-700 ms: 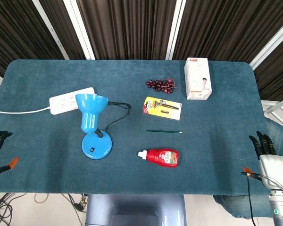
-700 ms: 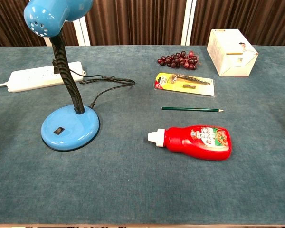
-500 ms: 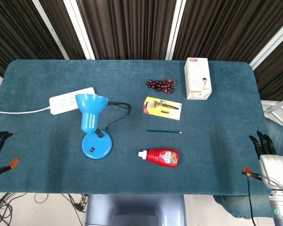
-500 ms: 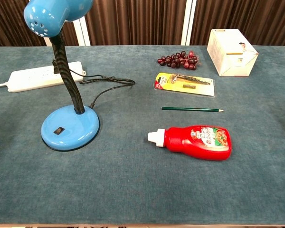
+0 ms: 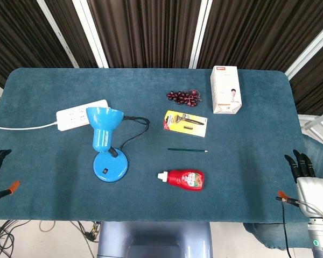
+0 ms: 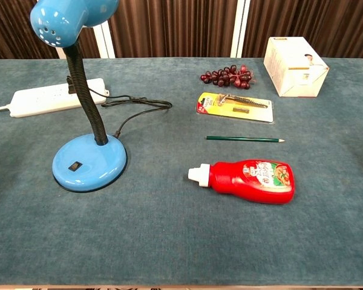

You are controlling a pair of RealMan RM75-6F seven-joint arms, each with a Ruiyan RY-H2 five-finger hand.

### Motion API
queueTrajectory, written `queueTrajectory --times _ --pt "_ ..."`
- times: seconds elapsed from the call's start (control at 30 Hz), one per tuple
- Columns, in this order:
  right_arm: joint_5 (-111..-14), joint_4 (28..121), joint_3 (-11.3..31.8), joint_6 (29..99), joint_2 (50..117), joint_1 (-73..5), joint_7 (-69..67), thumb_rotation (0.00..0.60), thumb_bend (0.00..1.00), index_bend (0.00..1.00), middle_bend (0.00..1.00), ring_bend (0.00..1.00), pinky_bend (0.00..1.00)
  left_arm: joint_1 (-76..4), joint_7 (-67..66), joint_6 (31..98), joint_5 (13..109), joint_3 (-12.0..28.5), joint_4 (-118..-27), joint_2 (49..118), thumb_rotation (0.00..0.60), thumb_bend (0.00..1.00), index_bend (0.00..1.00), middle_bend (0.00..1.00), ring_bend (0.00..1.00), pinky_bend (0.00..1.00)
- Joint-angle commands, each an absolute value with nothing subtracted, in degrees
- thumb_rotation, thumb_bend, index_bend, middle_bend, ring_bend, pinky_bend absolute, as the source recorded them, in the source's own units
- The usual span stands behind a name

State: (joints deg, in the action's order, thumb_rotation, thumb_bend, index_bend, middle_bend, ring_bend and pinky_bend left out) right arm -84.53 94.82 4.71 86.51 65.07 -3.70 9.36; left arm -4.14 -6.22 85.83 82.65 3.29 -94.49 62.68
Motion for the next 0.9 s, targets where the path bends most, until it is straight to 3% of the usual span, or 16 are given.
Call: queueTrajectory --times 0.03,0.2,0.3,0.43,0.53,0.67,0.9 --pt "-84.42 94.85 4.69 86.42 65.04 -3.68 9.39 0.600 0.14 0.12 0.05 0.04 1.00 -4.14 -6.20 85.95 82.94 3.26 -94.56 62.62 0.600 0.19 0.14 0.17 0.07 0.12" --pt "-84.38 94.81 4.68 86.33 65.22 -3.74 9.68 0.600 0.14 0.12 0.05 0.04 1.00 -4.17 -5.93 85.78 83.07 3.16 -94.48 62.49 0.600 0.19 0.13 0.17 0.07 0.12" --pt "-84.51 94.84 4.61 86.30 65.32 -3.77 9.88 0.600 0.14 0.12 0.05 0.04 1.00 -4.33 -5.88 85.77 83.46 3.17 -94.33 62.49 0.600 0.22 0.11 0.19 0.10 0.20" --pt "-84.38 94.78 4.62 86.24 65.60 -3.77 10.08 0.600 0.14 0.12 0.05 0.04 1.00 -4.52 -5.50 87.41 85.68 3.33 -92.90 63.53 0.600 0.43 0.07 0.35 0.38 0.53" --pt "-84.32 94.65 4.60 86.09 65.78 -3.85 10.20 0.600 0.14 0.12 0.05 0.04 1.00 -4.93 -4.22 88.65 88.42 3.12 -90.87 65.25 0.600 0.51 0.07 0.50 0.53 0.66" --pt "-84.80 94.24 4.38 85.57 65.93 -4.14 9.56 0.600 0.14 0.12 0.05 0.04 1.00 -6.42 -2.64 86.53 91.48 1.57 -89.88 66.24 0.600 0.53 0.07 0.64 0.66 0.73" --pt "-85.17 94.00 4.29 85.90 65.99 -4.05 9.34 0.600 0.14 0.12 0.05 0.04 1.00 -11.55 -6.26 76.15 90.13 1.02 -90.56 68.13 0.600 0.53 0.09 0.71 0.73 0.74"
